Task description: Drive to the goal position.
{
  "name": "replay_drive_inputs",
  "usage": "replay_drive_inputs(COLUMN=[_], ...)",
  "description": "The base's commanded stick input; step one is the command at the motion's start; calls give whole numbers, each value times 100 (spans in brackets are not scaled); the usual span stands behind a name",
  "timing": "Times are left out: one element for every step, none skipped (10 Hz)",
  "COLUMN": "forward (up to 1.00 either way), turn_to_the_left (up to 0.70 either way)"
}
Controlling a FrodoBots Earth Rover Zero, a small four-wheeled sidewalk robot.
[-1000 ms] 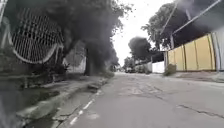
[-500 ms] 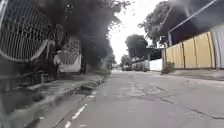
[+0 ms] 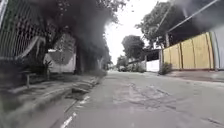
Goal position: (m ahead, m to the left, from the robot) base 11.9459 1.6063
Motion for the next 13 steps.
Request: replay_drive_inputs(forward=[70, 70, 70, 70, 70, 70, 70, 70, 70, 70, 70, 70, 70], turn_to_the_left=[0, 0, 0, 0, 0, -1, -12, -24, -33, -8, 0, 0, 0])
